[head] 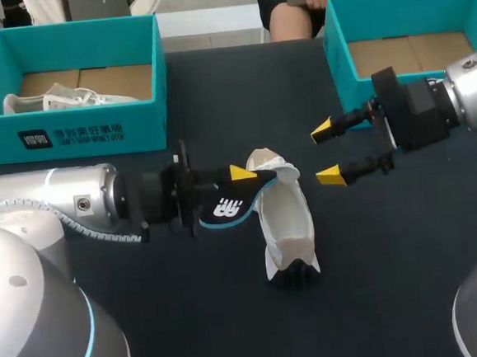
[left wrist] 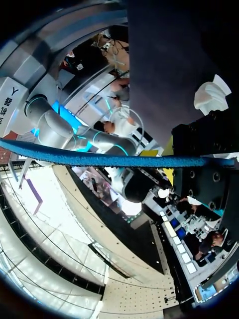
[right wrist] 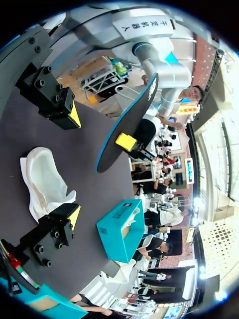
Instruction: Take the shoe out of the shoebox, open the shoe tongue, remove and reinsert the insole, then place the shoe into the shoebox
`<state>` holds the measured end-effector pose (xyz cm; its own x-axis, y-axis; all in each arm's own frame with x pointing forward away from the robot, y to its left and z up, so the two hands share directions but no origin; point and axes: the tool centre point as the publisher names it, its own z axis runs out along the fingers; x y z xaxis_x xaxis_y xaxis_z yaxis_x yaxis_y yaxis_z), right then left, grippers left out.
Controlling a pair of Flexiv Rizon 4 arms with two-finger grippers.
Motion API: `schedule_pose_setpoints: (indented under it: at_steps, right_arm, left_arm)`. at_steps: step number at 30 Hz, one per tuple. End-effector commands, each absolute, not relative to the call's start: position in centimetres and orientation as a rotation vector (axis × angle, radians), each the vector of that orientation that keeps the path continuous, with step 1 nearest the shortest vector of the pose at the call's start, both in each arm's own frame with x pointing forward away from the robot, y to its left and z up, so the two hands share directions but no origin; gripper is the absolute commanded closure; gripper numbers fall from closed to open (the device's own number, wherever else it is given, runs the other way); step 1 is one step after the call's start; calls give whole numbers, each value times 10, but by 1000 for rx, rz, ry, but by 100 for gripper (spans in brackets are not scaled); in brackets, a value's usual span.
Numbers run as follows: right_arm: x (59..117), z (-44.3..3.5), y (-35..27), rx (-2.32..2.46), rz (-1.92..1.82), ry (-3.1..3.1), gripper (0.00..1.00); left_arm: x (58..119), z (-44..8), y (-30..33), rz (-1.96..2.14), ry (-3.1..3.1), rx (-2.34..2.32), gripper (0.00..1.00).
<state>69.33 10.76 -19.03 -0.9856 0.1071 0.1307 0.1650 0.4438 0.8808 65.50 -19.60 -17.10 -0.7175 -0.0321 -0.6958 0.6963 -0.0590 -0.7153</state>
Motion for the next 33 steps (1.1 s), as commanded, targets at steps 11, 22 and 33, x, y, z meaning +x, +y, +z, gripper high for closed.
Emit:
schedule_pose_setpoints:
  at_steps: [11, 22, 33]
  right_arm:
    - [679, -222, 119, -66, -1290, -3002, 0]
    - [684, -242, 129, -38, -993, -3103, 0]
    - [684, -242, 129, -38, -993, -3103, 0]
  left_arm:
    - [643, -222, -191, -1875, 1718, 796, 100]
    - [636, -255, -196, -1865, 1740, 773, 100]
    - [649, -286, -219, -1821, 1764, 800, 100]
